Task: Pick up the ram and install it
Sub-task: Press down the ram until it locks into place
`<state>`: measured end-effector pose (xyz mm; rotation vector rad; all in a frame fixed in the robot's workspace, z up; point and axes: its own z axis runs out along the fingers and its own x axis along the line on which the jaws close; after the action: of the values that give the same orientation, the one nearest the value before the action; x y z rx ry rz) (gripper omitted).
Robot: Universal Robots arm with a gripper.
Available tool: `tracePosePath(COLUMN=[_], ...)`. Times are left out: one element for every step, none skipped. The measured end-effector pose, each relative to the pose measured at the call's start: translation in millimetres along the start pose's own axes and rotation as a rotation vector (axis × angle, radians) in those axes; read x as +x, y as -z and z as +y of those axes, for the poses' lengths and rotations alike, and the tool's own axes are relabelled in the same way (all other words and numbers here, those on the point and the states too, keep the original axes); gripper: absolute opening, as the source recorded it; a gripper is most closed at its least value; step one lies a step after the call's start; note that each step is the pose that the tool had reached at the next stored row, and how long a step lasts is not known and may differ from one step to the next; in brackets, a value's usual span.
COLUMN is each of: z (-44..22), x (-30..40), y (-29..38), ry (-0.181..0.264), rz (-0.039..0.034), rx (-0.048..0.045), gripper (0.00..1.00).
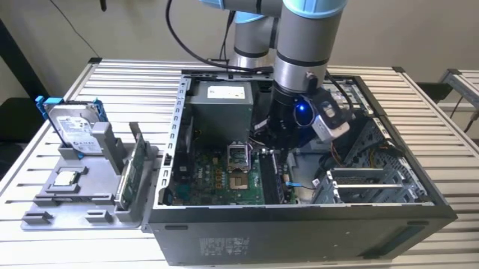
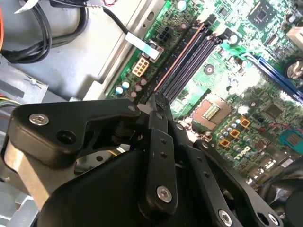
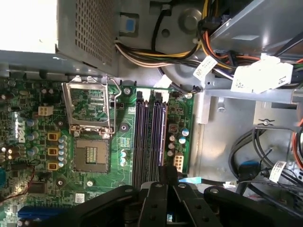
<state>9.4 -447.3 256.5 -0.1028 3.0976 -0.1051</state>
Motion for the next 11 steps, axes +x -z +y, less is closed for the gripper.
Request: tracePosePath(z=[0.0,0.0,0.0,0.0,0.0,0.0,0.0,0.0,0.0,0.0,0.0], x=[0.0,0.0,0.0,0.0,0.0,0.0,0.0,0.0,0.0,0.0,0.0], y=[0.0,0.0,0.0,0.0,0.0,0.0,0.0,0.0,0.0,0.0,0.0], ry=[0.012,0.023,0.034,0.044,0.053,0.062,0.071,0.081,0.092,0.103,0.114], rz=[-0.0007,-0.0015,-0.0023,-0.0030,-0.0037,-0.0043,-0.0049,-0.0056,-0.0063,-0.0071,-0.0079], rx=[-0.0005,-0.0009,-0.0013,-0.0017,-0.0021,-0.0024,-0.0027,-0.0031,-0.0034,-0.0039,-0.0043], gripper=[0.11,0.11,0.11,0.11,0.11,0.11,0.11,0.11,0.11,0.11,0.11])
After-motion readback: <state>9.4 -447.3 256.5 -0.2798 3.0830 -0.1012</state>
